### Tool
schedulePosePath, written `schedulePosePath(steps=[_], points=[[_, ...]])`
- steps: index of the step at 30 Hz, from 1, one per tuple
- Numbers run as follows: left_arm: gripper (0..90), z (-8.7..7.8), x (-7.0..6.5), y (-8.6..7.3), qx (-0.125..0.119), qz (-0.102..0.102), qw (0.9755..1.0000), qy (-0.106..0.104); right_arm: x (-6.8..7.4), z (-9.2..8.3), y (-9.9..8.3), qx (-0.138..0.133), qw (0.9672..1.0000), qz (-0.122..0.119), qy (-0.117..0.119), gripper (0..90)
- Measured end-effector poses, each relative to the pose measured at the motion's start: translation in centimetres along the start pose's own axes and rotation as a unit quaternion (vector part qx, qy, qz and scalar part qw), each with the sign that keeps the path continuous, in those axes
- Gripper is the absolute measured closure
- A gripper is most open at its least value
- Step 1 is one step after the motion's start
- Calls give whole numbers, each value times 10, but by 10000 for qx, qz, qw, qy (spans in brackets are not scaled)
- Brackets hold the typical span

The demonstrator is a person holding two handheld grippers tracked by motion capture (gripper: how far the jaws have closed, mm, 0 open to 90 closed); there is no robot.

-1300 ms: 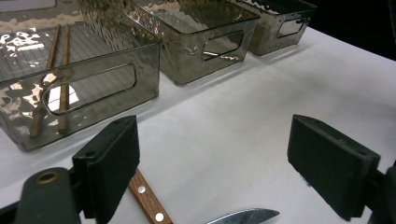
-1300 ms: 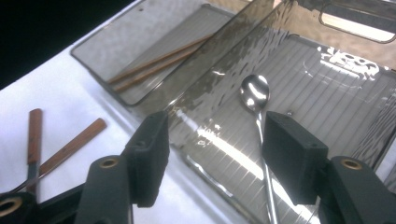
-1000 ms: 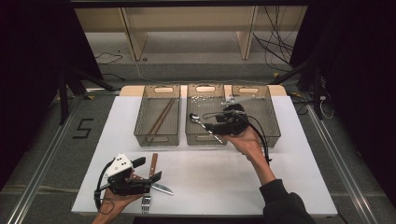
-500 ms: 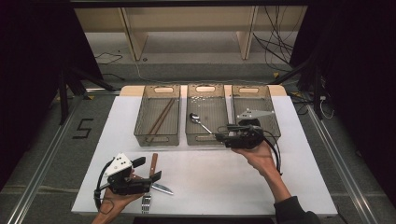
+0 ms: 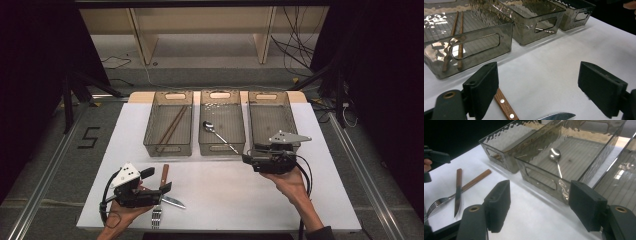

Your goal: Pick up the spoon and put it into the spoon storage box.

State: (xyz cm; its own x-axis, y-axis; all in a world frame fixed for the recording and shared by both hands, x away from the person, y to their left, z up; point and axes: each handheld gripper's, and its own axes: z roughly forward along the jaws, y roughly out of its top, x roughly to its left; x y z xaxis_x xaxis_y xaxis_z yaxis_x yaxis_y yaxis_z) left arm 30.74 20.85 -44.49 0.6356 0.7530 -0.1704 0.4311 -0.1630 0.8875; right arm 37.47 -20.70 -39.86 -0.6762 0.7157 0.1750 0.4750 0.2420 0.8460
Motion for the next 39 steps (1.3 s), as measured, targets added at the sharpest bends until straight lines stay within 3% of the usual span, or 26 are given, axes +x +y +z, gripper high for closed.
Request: schedulePosePath(steps=[16,30,39], points=[[163,0,3,4,17,-32,10000,12,9,-24,-35,-265,9996,-58,-90,296],[163,2,12,13,366,98,9993,45,6,-35,-56,-358,9992,114,-141,284],[163,6,19,17,686,302,9971,108,7,-38,-61,-387,9990,109,-168,278]])
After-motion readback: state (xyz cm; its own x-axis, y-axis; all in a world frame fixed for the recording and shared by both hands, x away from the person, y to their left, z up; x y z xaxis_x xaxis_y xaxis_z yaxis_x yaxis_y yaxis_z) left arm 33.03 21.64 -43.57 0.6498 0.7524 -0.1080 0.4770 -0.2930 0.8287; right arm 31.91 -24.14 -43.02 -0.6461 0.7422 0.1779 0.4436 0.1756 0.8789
